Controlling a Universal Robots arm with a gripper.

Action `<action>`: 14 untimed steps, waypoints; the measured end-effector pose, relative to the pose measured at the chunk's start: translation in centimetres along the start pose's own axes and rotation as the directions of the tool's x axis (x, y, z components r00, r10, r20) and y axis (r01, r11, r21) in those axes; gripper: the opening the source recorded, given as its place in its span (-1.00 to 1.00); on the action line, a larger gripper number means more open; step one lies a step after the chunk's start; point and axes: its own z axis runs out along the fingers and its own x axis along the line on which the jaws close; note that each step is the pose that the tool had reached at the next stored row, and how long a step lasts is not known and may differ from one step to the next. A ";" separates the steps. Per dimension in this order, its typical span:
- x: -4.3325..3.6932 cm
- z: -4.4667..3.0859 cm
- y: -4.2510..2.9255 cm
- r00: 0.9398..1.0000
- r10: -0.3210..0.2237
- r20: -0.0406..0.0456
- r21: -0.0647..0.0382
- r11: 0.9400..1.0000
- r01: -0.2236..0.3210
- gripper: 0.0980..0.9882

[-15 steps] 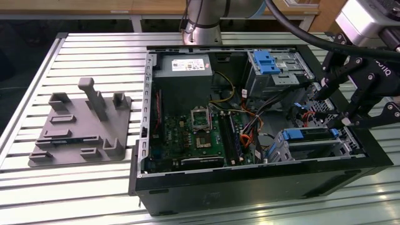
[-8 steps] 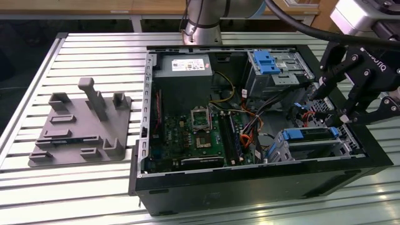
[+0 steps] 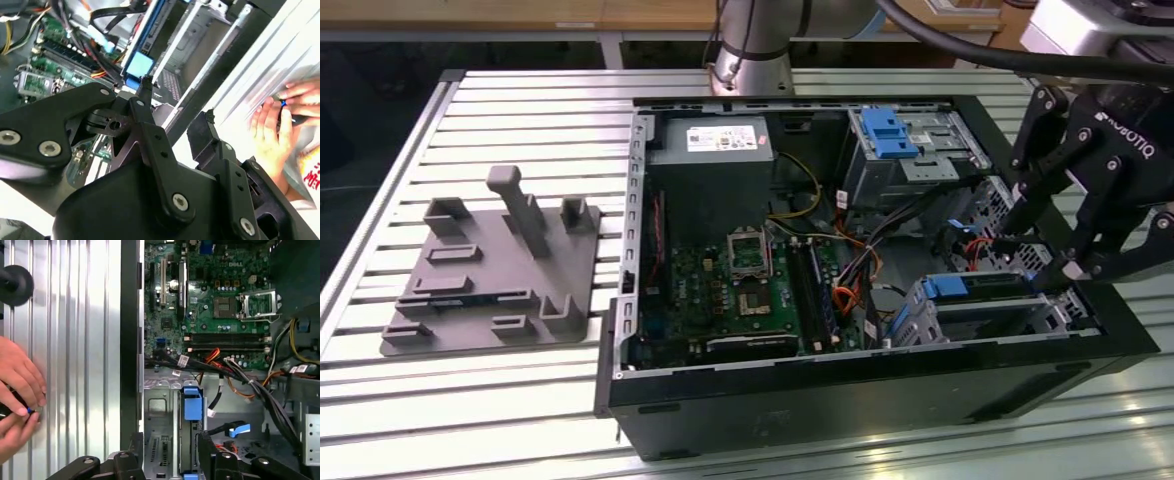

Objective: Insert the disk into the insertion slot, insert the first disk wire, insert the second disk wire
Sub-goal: 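Insert the first disk wire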

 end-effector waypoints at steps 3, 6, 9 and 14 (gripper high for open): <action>-0.03 0.09 -0.01 0.999 0.026 -0.020 0.007 1.000 -0.026 0.03; -1.10 0.14 0.00 0.999 0.027 -0.034 0.007 1.000 -0.027 0.03; -2.46 0.22 -0.08 0.999 0.027 -0.037 0.008 1.000 -0.027 0.03; -4.85 0.38 -0.23 0.999 0.027 -0.038 0.008 1.000 -0.027 0.03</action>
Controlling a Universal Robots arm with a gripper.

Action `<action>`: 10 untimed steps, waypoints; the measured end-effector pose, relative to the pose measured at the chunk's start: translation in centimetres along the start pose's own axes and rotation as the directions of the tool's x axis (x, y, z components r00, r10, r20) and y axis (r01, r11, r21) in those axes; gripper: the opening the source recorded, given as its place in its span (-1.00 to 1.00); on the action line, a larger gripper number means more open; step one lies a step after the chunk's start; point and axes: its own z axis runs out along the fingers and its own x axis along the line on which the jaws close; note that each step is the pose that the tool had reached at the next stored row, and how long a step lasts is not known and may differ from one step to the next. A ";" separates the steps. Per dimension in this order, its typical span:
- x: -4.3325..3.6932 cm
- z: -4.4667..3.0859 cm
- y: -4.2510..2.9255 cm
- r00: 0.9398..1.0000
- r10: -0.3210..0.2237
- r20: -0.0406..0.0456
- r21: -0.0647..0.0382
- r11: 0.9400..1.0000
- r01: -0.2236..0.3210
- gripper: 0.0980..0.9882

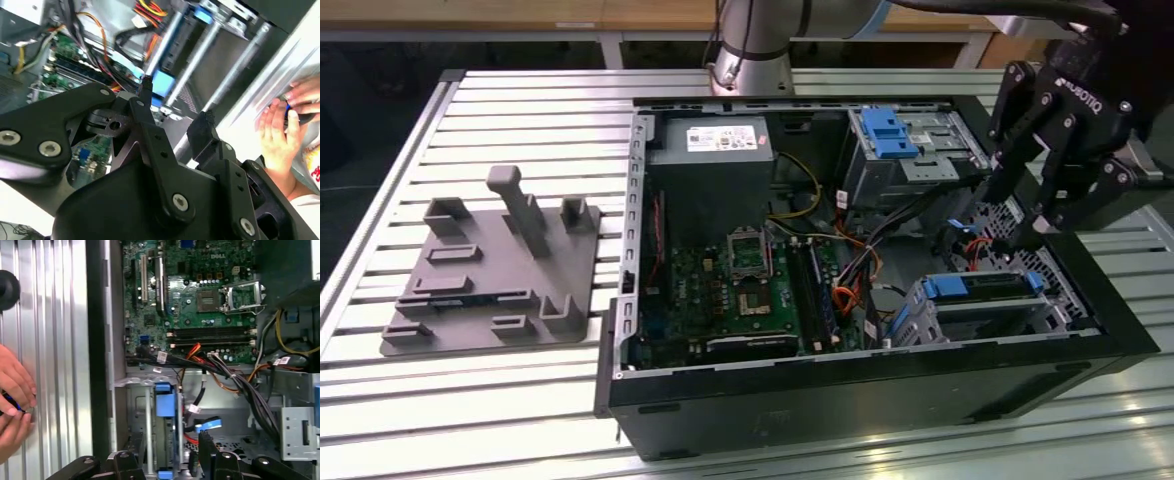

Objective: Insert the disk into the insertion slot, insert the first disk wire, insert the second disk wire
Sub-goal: 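Insert the first disk wire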

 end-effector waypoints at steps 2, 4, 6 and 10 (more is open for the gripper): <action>-0.65 0.17 -0.37 1.000 0.000 -0.003 0.000 1.000 0.000 0.03; -0.93 0.30 -0.98 1.000 0.000 -0.010 0.001 1.000 0.000 0.03; -0.98 0.36 -1.65 1.000 0.001 -0.022 0.001 1.000 -0.001 0.03; -1.01 0.60 -1.92 0.999 0.015 -0.038 0.002 1.000 -0.015 0.03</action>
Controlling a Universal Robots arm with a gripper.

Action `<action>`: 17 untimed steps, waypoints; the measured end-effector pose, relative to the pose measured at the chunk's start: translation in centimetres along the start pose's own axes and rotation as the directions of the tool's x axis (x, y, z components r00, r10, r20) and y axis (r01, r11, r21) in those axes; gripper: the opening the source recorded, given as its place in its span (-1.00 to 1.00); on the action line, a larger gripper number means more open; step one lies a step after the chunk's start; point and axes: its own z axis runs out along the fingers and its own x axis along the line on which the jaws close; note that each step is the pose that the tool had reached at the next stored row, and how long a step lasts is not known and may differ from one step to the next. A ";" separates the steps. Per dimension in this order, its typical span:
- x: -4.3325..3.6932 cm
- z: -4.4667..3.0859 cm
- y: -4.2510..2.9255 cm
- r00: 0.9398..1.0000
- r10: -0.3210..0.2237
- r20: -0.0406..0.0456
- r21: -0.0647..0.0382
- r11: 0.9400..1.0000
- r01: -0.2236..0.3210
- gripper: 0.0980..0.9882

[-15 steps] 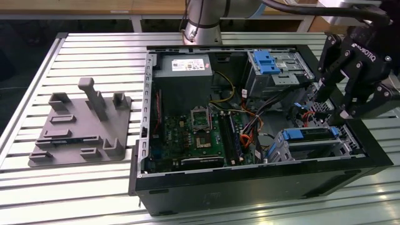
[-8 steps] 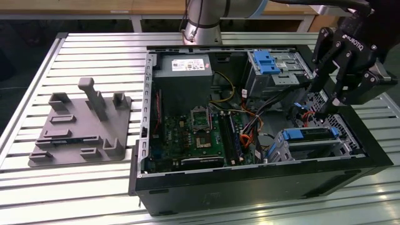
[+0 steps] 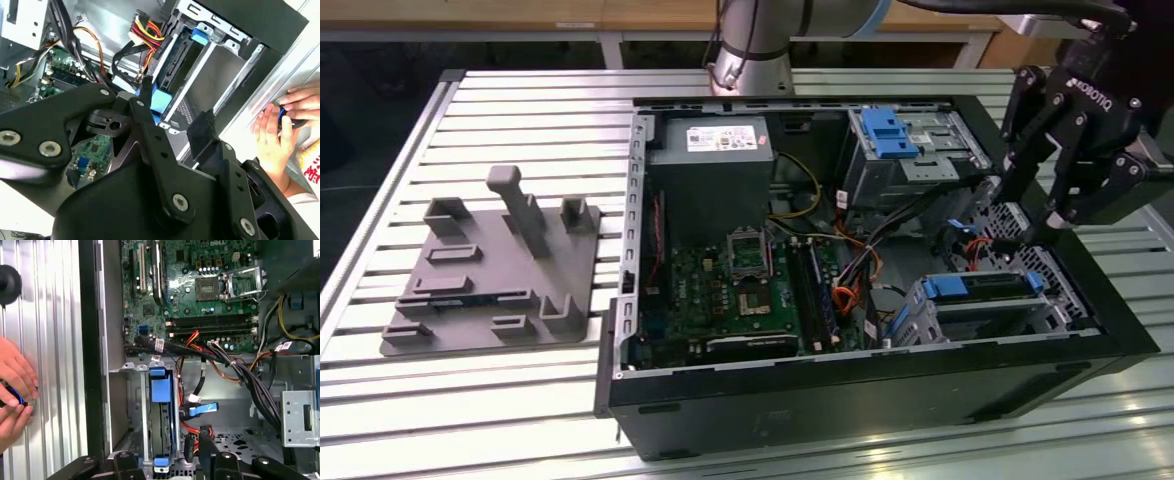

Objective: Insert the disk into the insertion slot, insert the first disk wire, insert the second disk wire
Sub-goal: 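Insert the first disk wire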

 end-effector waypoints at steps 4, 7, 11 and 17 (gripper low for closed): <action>-0.40 0.47 -1.63 1.000 0.000 -0.001 -0.002 1.000 0.000 0.03; -0.89 0.90 -2.62 1.000 -0.001 -0.001 -0.008 1.000 0.001 0.03; -2.34 1.31 -2.63 1.000 -0.001 -0.001 -0.010 1.000 0.001 0.03; -3.11 1.71 -2.59 1.000 -0.002 -0.003 -0.024 1.000 0.002 0.03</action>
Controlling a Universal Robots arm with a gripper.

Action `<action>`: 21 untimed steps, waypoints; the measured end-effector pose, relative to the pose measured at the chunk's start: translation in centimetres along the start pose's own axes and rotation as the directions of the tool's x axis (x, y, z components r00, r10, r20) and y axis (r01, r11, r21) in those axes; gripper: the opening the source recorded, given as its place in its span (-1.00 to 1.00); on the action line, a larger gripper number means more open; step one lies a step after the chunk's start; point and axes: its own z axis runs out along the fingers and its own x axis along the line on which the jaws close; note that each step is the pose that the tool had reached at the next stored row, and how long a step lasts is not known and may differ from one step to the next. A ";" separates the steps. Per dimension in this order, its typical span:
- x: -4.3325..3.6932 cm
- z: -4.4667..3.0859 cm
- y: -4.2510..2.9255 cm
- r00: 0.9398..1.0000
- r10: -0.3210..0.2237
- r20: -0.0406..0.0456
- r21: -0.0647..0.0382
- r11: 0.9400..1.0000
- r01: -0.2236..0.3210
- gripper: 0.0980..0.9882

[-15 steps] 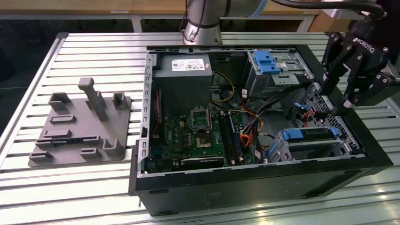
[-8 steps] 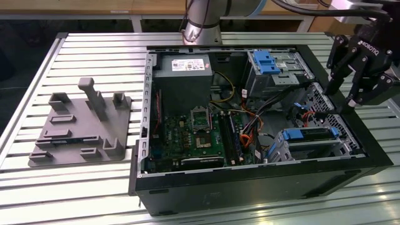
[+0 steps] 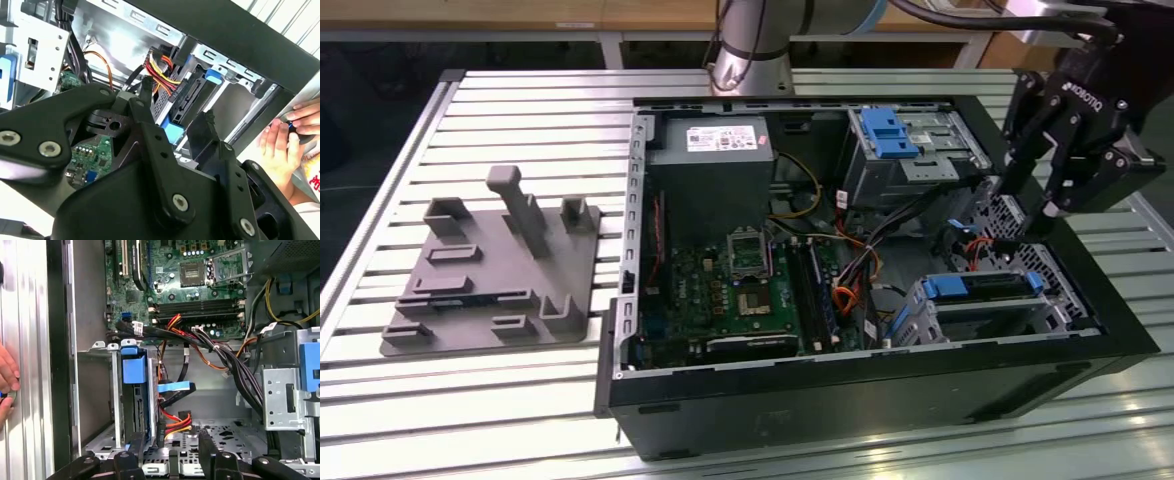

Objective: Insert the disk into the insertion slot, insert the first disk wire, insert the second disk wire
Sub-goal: 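Insert the first disk wire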

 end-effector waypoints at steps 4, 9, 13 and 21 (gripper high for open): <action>-0.03 0.28 -0.03 1.000 0.000 0.000 -0.004 1.000 0.000 0.03; -0.06 0.50 -0.16 1.000 0.000 0.000 -0.006 1.000 0.000 -0.16; -0.08 0.64 -0.42 1.000 0.001 -0.001 -0.013 1.000 -0.001 -0.19; -0.05 0.82 -0.65 1.000 0.003 -0.008 -0.029 1.000 -0.003 -0.62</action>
